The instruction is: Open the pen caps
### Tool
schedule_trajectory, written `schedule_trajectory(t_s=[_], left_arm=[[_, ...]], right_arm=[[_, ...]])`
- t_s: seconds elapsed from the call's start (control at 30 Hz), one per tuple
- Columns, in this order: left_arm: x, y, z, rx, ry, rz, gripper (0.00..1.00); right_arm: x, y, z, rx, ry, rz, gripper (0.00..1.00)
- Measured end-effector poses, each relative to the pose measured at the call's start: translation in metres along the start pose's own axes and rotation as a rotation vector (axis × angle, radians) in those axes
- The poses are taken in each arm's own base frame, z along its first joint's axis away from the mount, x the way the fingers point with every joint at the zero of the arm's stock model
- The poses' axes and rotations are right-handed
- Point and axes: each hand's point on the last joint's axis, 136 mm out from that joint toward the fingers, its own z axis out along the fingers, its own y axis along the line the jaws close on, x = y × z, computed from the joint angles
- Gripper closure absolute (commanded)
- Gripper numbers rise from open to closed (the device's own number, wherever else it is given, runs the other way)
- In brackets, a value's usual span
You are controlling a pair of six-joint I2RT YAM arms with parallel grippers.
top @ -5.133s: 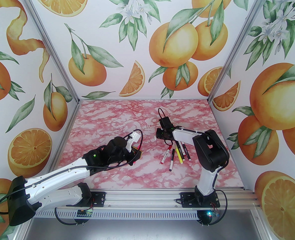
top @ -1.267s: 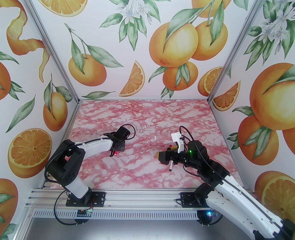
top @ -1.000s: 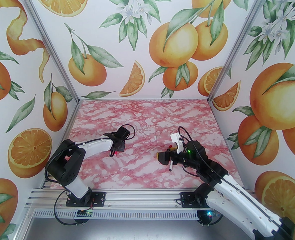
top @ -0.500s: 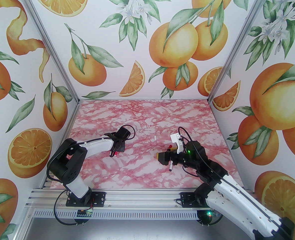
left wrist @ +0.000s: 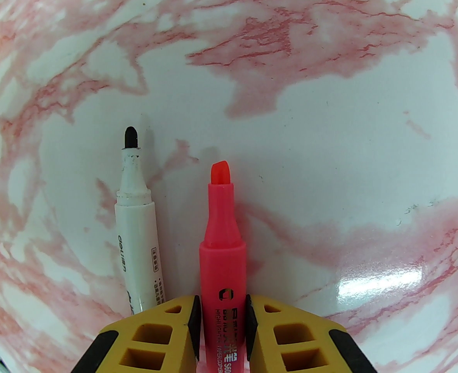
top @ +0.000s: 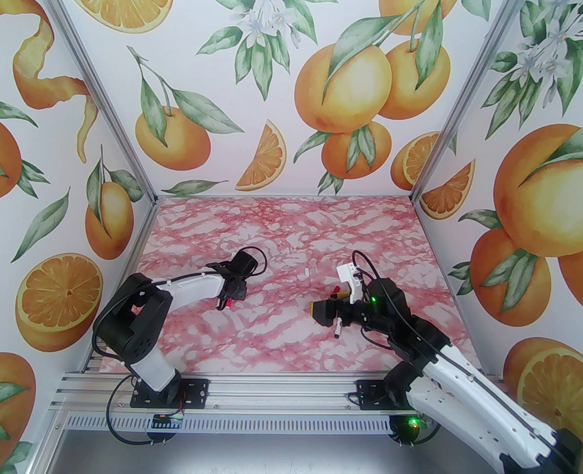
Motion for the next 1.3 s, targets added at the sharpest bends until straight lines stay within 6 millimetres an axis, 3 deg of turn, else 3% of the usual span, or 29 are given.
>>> schedule_trajectory(t_s=[0.2,0.4,0.77,1.07,1.3], left_arm=[[-0.006,-0.013,-0.029,0.049,-0.053,0.020,0.71],[-0.012,-0.046,-0.068,0.191,-0.123,0.039,0.68],[-0.001,-0.156,-0.122,0.554,-0.149,0.170,0.61],[0.004,-0.261,-0.128,0.707,-0.122,0.300,0.57],[0.004,-0.304,-0.118,0.711,-0.104,0.345,0.58]], right_arm=[[-0.005,0.002,-0.006,0.021,0.003,0.004,0.00],[-0.013,0.002,-0.020,0.071,-0.015,0.010,0.00],[-0.028,0.003,-0.066,0.189,-0.073,0.038,0.00],[-0.026,-0.003,-0.103,0.292,-0.082,0.044,0.00],[-0.022,-0.008,-0.126,0.359,-0.082,0.041,0.00]])
